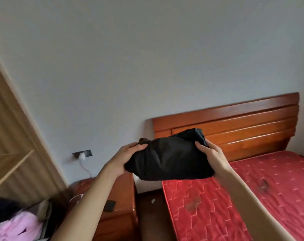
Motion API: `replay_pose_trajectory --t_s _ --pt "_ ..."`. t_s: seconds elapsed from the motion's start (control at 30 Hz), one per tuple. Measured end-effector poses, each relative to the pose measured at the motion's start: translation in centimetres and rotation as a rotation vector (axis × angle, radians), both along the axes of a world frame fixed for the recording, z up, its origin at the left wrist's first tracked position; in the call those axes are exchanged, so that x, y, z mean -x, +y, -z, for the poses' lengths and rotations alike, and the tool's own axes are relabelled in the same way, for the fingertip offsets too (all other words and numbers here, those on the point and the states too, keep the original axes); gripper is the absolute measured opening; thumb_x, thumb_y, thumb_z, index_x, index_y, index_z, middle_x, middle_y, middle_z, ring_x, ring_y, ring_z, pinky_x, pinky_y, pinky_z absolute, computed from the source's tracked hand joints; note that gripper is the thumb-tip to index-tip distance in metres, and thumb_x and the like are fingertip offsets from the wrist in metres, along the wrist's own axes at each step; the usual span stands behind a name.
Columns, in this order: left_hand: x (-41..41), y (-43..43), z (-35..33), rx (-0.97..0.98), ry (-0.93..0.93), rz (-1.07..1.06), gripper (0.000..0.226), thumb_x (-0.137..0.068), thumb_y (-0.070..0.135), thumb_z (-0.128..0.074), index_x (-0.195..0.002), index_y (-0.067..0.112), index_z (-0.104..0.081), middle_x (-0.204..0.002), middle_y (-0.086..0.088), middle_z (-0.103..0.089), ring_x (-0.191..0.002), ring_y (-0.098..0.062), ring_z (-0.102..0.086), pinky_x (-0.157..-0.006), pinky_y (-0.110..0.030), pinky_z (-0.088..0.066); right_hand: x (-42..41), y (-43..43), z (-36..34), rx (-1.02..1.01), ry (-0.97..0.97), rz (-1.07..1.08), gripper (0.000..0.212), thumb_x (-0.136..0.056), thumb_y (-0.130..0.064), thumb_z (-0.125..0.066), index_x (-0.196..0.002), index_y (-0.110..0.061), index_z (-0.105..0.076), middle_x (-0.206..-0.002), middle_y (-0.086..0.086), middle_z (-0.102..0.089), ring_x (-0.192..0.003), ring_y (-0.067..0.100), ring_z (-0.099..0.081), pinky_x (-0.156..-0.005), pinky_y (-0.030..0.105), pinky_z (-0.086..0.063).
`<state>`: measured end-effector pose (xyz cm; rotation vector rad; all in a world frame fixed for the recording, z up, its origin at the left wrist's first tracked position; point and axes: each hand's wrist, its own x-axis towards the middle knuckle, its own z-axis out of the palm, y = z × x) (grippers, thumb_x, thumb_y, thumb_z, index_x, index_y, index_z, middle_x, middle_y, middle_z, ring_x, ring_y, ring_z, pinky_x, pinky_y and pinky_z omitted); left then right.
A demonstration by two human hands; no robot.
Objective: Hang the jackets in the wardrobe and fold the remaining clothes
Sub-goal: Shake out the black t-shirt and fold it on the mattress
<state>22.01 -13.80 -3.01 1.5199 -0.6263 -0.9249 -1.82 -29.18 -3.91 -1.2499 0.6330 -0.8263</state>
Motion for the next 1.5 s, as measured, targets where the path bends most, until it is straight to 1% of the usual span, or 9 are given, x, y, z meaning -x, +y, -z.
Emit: replay_pose_trajectory --t_s 0.23,0.4,0.53,0.67,0.83,1.03,1.1,1.2,1.5 --pt "-11.6 9.2 0.5 0.062 0.009 -0.484 0.019 -0.089 0.03 -0.071 -0.101 0.015 -0.072 -0.105 -0.01 -0.073 -0.098 -0.028 -0.069 -0.078 -0.035 -0.054 -16.0 4.9 0.3 0.033 0.045 -0.145 0.02 -0.097 -0.019 -0.058 -0.103 -0.027 -0.075 -0.097 -0.001 -0.077 -0.098 0.022 -0.07 -0.085 0.038 -0.055" --pt "-19.1 15.4 1.3 0.066 -0.065 -0.629 0.023 -0.093 0.032 -0.069 -0.107 0.014 -0.068 -0.109 -0.01 -0.07 -0.097 -0.026 -0.067 -0.072 -0.034 -0.054 -26.6 8.8 0.1 0.055 0.092 -0.255 0.018 -0.095 -0.017 -0.06 -0.093 -0.028 -0.074 -0.096 0.001 -0.076 -0.097 0.024 -0.069 -0.092 0.041 -0.055" --pt "-23.8 20.7 1.6 0.014 0.024 -0.619 0.042 -0.084 0.051 -0.072 -0.113 0.021 -0.073 -0.112 -0.003 -0.075 -0.105 -0.023 -0.07 -0.097 -0.043 -0.054 -33.5 11.7 0.5 0.068 0.148 -0.351 0.015 -0.095 -0.021 -0.061 -0.093 -0.026 -0.075 -0.097 0.004 -0.076 -0.097 0.027 -0.069 -0.096 0.047 -0.053" --pt "-26.4 24.4 1.5 0.043 0.035 -0.63 0.041 -0.08 0.042 -0.08 -0.113 0.017 -0.075 -0.11 -0.003 -0.076 -0.104 -0.02 -0.072 -0.097 -0.038 -0.053 -39.5 14.4 0.4 0.05 0.185 -0.442 0.014 -0.094 -0.022 -0.061 -0.091 -0.02 -0.074 -0.096 0.01 -0.075 -0.097 0.032 -0.069 -0.096 0.049 -0.053" --pt "-30.3 26.7 1.9 0.067 -0.113 -0.859 0.027 -0.078 0.012 -0.081 -0.104 0.014 -0.073 -0.094 -0.002 -0.078 -0.08 -0.009 -0.074 -0.062 -0.017 -0.055 -46.4 15.8 0.9 -0.014 0.193 -0.589 0.015 -0.091 -0.021 -0.065 -0.101 -0.013 -0.072 -0.097 0.014 -0.075 -0.092 0.033 -0.071 -0.08 0.04 -0.058" --pt "-36.3 26.9 1.8 0.085 -0.225 -1.074 0.034 -0.069 0.003 -0.084 -0.098 0.014 -0.07 -0.1 -0.009 -0.074 -0.097 -0.027 -0.07 -0.092 -0.04 -0.054 -54.8 15.3 1.3 -0.037 0.132 -0.78 0.024 -0.085 -0.017 -0.068 -0.109 -0.019 -0.069 -0.101 0.01 -0.075 -0.095 0.029 -0.071 -0.082 0.041 -0.058" --pt "-38.0 26.4 1.3 0.104 -0.226 -1.112 0.043 -0.064 0.007 -0.088 -0.103 0.014 -0.07 -0.101 -0.008 -0.074 -0.095 -0.023 -0.071 -0.086 -0.037 -0.055 -57.5 14.8 1.2 -0.033 0.116 -0.82 0.026 -0.085 -0.015 -0.067 -0.11 -0.022 -0.069 -0.103 0.008 -0.075 -0.097 0.029 -0.07 -0.087 0.044 -0.058" --pt "-40.4 25.8 0.7 0.129 -0.186 -1.195 0.028 -0.075 0.001 -0.081 -0.098 0.013 -0.07 -0.093 -0.008 -0.075 -0.08 -0.016 -0.073 -0.066 -0.027 -0.054 -61.7 14.2 0.4 -0.036 0.087 -0.888 0.034 -0.086 -0.012 -0.065 -0.117 -0.028 -0.068 -0.104 0.003 -0.075 -0.099 0.025 -0.07 -0.09 0.044 -0.057" --pt "-44.5 30.7 0.6 0.166 -0.177 -1.457 0.049 -0.07 0.01 -0.086 -0.115 0.017 -0.066 -0.107 -0.011 -0.073 -0.096 -0.028 -0.072 -0.071 -0.037 -0.059 -71.4 18.8 -0.5 -0.081 0.046 -1.146 0.027 -0.089 -0.02 -0.067 -0.116 -0.018 -0.069 -0.105 0.007 -0.075 -0.093 0.02 -0.071 -0.078 0.03 -0.058"
